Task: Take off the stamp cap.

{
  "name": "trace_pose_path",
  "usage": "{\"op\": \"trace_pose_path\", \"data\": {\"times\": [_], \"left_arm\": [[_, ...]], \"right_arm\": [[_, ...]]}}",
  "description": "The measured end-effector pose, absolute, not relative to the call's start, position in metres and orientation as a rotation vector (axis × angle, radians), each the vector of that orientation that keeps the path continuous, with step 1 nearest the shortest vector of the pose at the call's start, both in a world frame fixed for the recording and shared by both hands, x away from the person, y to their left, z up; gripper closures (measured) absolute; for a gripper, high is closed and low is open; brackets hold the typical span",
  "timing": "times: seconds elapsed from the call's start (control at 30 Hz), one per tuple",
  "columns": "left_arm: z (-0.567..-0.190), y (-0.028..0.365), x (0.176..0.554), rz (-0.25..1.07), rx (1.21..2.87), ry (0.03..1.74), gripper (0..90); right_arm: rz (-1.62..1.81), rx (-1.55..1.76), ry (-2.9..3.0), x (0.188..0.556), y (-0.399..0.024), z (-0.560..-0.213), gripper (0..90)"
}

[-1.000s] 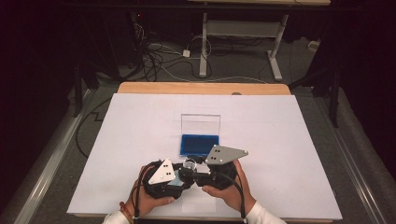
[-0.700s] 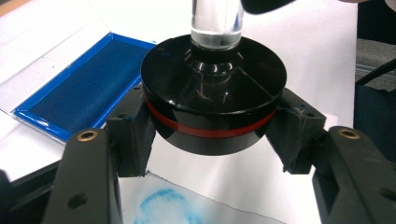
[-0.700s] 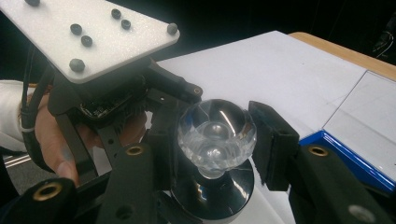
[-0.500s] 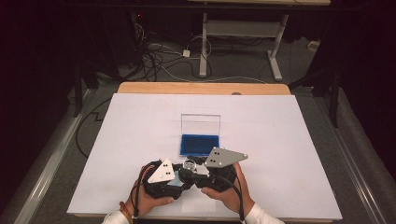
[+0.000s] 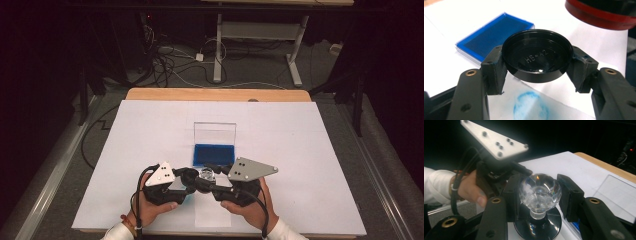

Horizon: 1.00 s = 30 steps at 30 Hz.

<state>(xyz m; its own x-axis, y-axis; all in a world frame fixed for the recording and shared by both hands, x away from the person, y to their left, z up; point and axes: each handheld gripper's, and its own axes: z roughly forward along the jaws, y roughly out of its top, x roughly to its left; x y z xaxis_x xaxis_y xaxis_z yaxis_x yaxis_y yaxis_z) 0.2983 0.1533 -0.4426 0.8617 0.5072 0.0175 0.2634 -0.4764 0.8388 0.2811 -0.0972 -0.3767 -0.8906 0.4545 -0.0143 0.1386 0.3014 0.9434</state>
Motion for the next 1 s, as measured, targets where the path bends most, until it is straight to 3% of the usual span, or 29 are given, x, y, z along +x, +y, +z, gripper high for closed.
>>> {"op": "trace_pose_path", "data": {"times": [1.0], "left_arm": [[-0.437, 0.21, 0.29, 0.472, 2.119, 0.601, 36.9]], "right_arm": [[1.511, 0.615, 2.277, 0.287, -0.142, -0.369, 57.0]]}}
